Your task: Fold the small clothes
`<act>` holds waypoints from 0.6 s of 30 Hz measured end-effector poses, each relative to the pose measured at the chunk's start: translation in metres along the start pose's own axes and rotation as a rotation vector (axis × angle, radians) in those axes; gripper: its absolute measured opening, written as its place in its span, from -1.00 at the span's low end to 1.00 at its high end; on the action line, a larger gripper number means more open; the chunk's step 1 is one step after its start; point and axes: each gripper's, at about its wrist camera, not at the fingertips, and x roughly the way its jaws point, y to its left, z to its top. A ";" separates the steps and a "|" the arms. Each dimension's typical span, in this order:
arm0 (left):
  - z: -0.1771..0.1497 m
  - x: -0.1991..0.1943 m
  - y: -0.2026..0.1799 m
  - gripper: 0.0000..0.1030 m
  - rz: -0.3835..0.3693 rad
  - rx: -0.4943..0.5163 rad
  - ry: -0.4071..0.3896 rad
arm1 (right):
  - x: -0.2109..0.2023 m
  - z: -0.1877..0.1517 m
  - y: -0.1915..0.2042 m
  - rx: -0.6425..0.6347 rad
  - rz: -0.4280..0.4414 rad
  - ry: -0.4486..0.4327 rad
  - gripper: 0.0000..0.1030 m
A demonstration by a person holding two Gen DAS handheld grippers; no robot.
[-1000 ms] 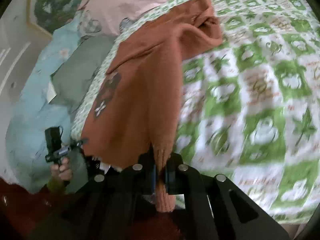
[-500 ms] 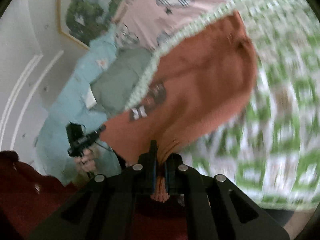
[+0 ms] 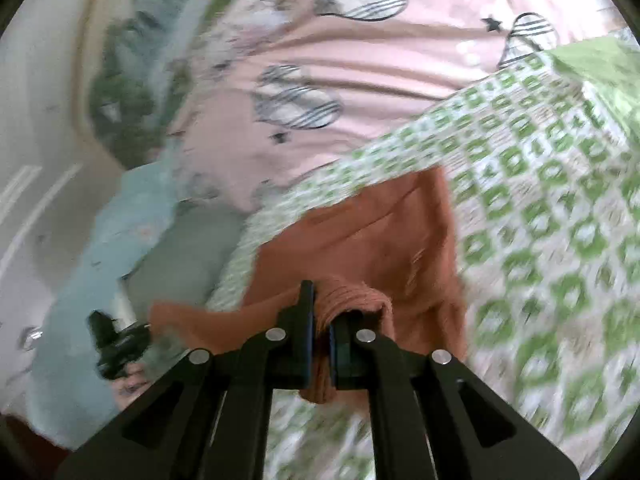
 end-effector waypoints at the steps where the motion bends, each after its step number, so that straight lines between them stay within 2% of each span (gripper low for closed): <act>1: 0.005 0.013 0.001 -0.92 0.020 0.000 0.007 | 0.008 0.007 -0.004 0.010 -0.012 -0.001 -0.87; 11: 0.041 0.133 0.019 -0.92 0.133 0.007 0.074 | 0.094 0.066 -0.034 0.032 -0.199 0.010 -0.87; 15: 0.048 0.181 0.038 -0.92 0.191 -0.015 0.107 | 0.135 0.073 -0.051 0.032 -0.275 0.063 -0.87; 18: 0.045 0.207 0.051 -0.91 0.235 -0.023 0.141 | 0.158 0.071 -0.065 0.051 -0.301 0.098 -0.87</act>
